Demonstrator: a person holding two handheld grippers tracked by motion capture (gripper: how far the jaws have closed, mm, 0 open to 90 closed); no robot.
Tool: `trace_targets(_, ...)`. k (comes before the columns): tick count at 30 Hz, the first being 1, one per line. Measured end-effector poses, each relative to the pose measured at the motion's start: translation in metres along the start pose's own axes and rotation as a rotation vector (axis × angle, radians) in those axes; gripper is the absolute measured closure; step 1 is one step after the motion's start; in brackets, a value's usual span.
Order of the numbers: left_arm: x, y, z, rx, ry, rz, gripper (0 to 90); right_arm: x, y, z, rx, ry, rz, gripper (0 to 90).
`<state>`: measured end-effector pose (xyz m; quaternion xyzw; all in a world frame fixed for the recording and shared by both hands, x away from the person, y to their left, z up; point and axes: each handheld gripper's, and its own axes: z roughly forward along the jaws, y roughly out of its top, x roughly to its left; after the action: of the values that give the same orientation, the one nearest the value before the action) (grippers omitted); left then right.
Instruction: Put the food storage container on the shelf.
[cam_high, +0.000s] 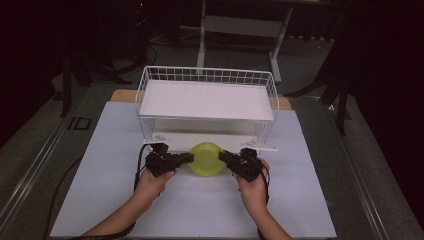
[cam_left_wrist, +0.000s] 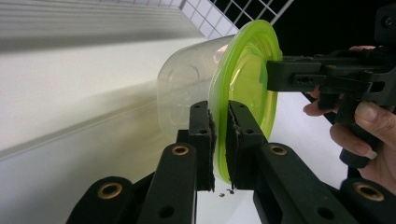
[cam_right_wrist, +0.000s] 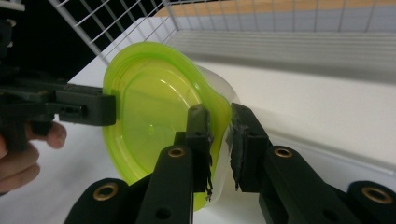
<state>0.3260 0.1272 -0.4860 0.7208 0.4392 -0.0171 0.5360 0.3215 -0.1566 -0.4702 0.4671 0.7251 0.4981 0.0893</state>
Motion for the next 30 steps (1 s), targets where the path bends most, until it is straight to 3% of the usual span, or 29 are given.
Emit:
trace_targets(6,0.011,0.003,0.007,-0.06,-0.013,-0.043,82.6,-0.008,0.006,0.009,-0.042,-0.004,-0.005,78.9)
trace_targets(9,0.014,0.005,0.012,-0.077,0.013,-0.037,82.6,-0.012,0.008,0.014,-0.05,-0.012,-0.006,78.8)
trace_targets(16,0.019,0.01,0.023,-0.067,0.058,-0.036,82.5,-0.021,0.01,0.028,-0.037,-0.049,0.005,78.1)
trace_targets(20,0.025,0.011,0.03,-0.066,0.072,-0.065,82.5,-0.026,0.014,0.036,-0.028,-0.076,0.012,77.7)
trace_targets(27,0.031,0.013,0.033,-0.076,0.065,-0.107,82.4,-0.031,0.015,0.042,-0.036,-0.074,0.034,77.6)
trace_targets(30,0.034,0.014,0.034,-0.074,0.058,-0.119,82.3,-0.031,0.017,0.044,-0.037,-0.078,0.015,75.2)
